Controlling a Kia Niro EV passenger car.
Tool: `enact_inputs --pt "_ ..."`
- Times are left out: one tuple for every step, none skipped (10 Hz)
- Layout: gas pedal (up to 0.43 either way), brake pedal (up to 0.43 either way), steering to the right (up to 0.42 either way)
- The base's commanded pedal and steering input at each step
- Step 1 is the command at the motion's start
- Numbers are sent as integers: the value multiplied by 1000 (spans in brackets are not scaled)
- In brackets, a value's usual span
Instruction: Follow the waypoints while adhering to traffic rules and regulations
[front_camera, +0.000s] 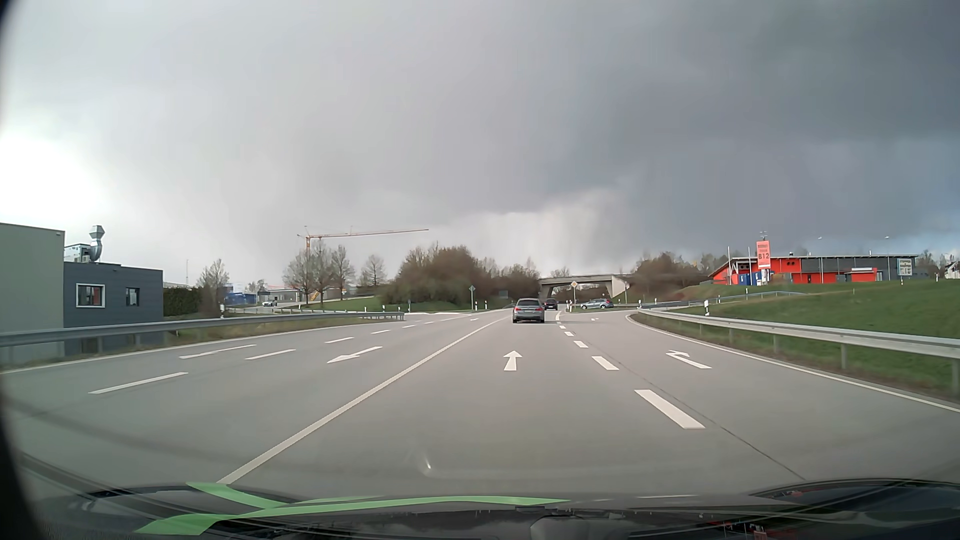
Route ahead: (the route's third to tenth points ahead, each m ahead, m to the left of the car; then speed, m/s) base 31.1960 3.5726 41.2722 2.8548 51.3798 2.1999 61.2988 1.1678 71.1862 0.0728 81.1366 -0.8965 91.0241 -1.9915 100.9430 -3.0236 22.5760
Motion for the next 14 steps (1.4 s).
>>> enact_inputs --pt "169 0 6" --pt "169 0 6" --pt "169 0 5" --pt "169 0 5" --pt "169 0 5" --pt "169 0 5" --pt "169 0 5" --pt "169 0 5" --pt "169 0 5" --pt "169 0 5" --pt "169 0 5" --pt "169 0 5" --pt "169 0 5" --pt "169 0 5"
